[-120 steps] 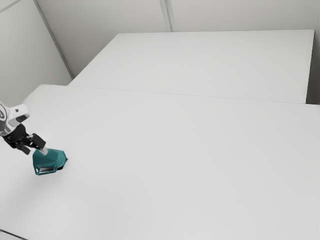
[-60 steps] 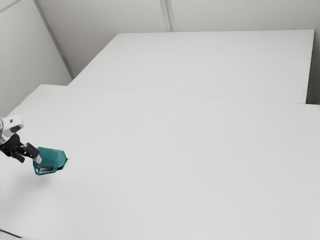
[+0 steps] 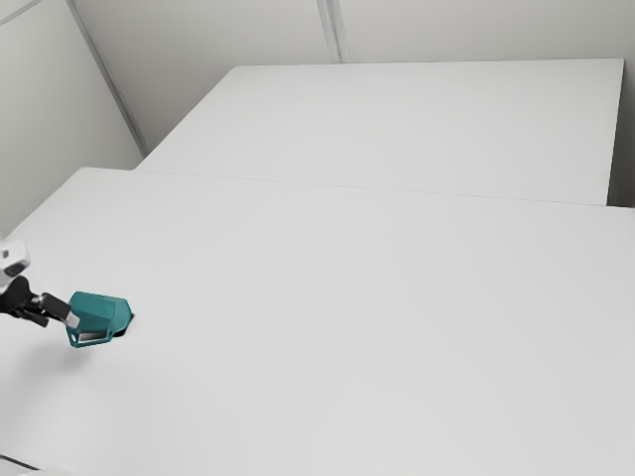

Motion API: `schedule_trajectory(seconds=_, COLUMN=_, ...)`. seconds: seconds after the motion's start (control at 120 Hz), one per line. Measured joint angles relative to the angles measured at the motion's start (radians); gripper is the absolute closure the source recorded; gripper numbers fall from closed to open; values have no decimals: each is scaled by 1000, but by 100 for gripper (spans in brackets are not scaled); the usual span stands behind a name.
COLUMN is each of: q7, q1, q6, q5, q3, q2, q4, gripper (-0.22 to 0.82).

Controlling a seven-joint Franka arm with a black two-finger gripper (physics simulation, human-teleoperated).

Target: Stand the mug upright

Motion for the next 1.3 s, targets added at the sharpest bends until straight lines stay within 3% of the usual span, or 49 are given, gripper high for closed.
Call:
schedule_trajectory(seconds=0.792, q7=335, q1=-6, q6=65, q5=-191, q3=-6, q2=64, q4=3, gripper=1)
schedule_trajectory(seconds=1.3, q7=447, q1=-17, q6=68, q5=-329, q3=-44, q2=64, q4=-6, gripper=9)
